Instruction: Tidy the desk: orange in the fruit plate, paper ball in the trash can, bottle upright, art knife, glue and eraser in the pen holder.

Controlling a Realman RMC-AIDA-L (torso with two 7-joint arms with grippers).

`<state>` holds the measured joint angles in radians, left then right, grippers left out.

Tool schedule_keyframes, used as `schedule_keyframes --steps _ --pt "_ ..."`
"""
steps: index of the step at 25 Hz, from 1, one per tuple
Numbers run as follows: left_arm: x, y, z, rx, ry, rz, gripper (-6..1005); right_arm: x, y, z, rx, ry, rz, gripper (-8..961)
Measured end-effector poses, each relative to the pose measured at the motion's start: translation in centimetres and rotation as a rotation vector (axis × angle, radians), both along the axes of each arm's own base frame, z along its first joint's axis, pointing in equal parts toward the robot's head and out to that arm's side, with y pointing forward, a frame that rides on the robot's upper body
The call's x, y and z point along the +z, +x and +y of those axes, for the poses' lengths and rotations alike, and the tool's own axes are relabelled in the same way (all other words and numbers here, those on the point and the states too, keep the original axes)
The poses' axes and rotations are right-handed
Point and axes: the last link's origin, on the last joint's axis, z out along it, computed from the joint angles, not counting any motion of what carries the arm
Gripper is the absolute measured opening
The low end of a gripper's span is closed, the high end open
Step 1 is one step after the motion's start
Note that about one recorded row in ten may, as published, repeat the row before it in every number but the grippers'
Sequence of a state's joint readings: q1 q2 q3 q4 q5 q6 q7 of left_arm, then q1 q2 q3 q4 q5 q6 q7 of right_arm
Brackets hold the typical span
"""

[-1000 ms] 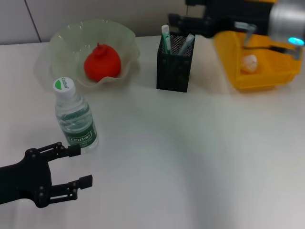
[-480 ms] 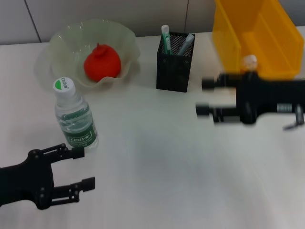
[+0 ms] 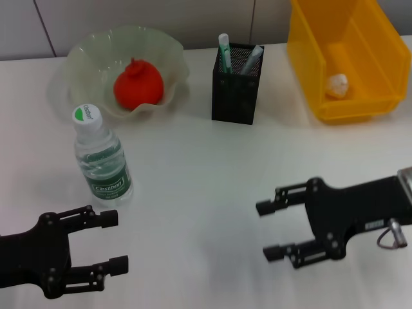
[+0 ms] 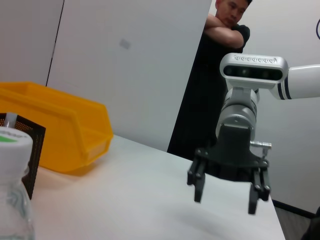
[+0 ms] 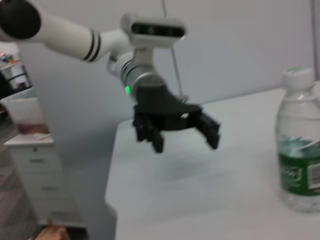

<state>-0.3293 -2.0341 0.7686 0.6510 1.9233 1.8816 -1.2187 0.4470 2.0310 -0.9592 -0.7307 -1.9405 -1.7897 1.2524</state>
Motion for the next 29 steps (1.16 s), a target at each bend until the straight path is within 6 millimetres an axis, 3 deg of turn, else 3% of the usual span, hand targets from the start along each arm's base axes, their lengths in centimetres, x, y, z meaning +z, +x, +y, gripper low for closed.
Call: schedule_keyframes --steps 8,22,29 --pt "-0.2 0.4 0.8 0.013 -0.057 0.029 802 -1.2 0.0 -0.4 0.021 -0.049 -0.032 702" --pt "0.0 0.9 1.9 -0.001 -0.096 0.078 802 0.7 2.2 -1.3 -0.073 0.013 -0.009 702" --pt "-0.1 1.0 2.0 -0.003 -0.096 0.077 802 0.7 2.2 -1.4 -0.072 0.017 -0.003 702"
